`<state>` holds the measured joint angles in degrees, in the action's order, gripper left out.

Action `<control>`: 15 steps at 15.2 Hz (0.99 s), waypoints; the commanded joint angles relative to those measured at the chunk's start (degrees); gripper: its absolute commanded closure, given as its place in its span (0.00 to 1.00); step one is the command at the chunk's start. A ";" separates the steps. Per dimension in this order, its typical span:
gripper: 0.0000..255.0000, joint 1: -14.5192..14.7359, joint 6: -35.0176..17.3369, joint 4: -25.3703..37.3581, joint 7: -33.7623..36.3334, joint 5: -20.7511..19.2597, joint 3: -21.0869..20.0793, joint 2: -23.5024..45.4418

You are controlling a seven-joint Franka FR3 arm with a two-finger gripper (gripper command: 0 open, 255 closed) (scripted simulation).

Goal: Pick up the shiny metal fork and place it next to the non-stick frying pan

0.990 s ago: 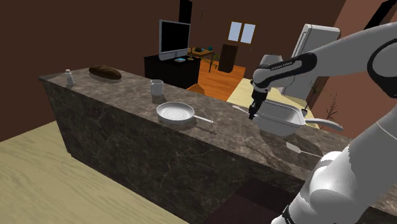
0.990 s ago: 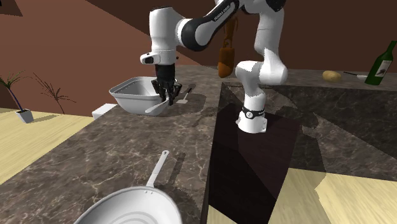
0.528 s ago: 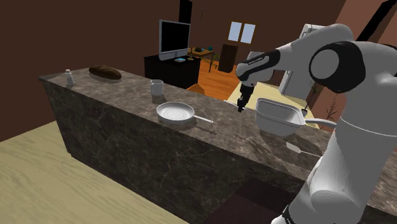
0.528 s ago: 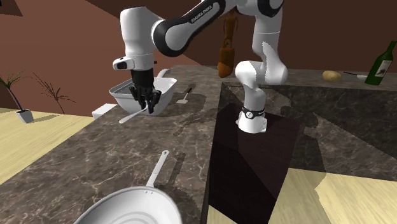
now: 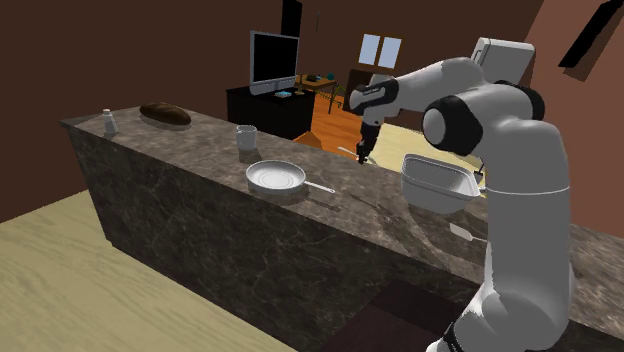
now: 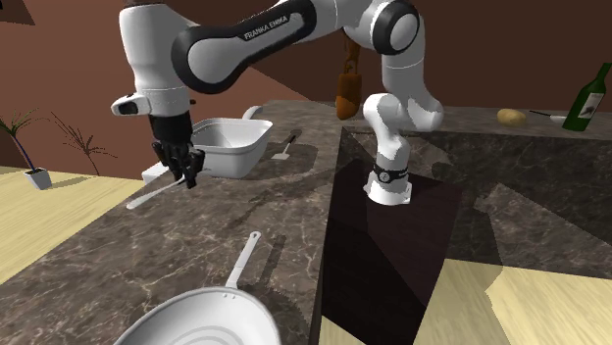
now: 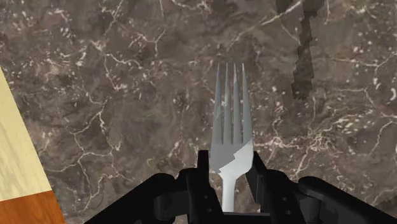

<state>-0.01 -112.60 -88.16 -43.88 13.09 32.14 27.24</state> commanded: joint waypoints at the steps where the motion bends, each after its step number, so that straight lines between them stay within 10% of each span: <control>1: 1.00 -2.37 3.57 9.07 0.10 2.17 -1.17 5.84; 6: 1.00 -11.89 17.33 42.99 3.11 6.38 -4.84 25.05; 15: 1.00 -9.95 9.79 34.24 2.18 6.47 -4.94 24.33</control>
<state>-10.15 -101.94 -52.88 -41.51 19.52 27.18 51.73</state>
